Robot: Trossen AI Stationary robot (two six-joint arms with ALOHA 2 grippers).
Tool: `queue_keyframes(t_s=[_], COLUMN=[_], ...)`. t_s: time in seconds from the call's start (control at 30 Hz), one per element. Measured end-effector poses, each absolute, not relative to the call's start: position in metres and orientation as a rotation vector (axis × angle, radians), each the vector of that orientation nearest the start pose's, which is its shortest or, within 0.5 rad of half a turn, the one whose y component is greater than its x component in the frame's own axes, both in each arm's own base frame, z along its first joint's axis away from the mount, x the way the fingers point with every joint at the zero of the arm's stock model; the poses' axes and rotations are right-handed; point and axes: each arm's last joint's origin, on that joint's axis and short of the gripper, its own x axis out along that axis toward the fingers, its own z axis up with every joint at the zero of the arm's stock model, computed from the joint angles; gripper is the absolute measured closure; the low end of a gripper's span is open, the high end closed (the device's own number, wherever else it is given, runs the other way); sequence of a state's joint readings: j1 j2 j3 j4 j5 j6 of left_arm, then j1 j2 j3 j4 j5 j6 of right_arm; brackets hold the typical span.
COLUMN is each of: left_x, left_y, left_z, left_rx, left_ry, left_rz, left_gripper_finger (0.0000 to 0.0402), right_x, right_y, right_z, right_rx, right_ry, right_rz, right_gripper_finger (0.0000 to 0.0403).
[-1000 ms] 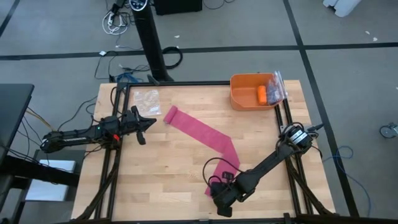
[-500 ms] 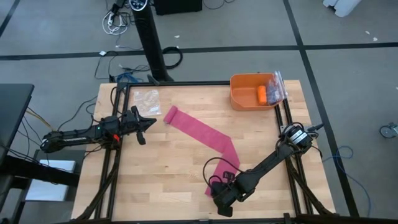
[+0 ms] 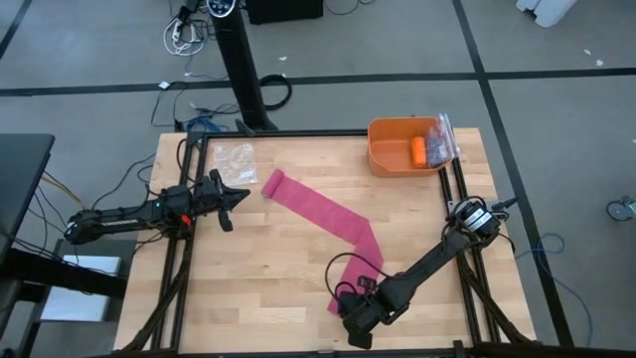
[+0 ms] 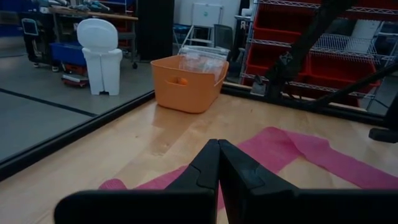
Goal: Roll bandage
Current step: Roll the pink bandage
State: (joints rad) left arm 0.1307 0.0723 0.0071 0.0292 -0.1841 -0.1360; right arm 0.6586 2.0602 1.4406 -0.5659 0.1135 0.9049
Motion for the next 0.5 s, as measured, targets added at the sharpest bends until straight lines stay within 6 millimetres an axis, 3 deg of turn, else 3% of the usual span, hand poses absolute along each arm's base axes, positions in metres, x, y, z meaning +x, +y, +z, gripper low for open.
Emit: queue_keyframes(t_s=[0.13, 0.37, 0.5], left_x=[0.0997, 0.0997, 0.0997], left_y=[0.0184, 0.0183, 0.0183], left_z=[0.163, 0.1627, 0.1626], left_rx=[-0.134, -0.134, -0.134], left_ry=[0.015, 0.019, 0.02], left_rz=[0.316, 0.311, 0.311], left_gripper_finger=[0.0385, 0.0385, 0.0385], right_x=[0.3289, 0.3275, 0.3257], right_y=[0.2495, 0.249, 0.2513], right_z=[0.153, 0.1524, 0.1532], right_rx=[0.325, 0.295, 0.323], right_ry=[1.206, 1.219, 1.23], right_rz=[-0.078, -0.069, -0.065], right_gripper_finger=[0.0328, 0.0371, 0.0368])
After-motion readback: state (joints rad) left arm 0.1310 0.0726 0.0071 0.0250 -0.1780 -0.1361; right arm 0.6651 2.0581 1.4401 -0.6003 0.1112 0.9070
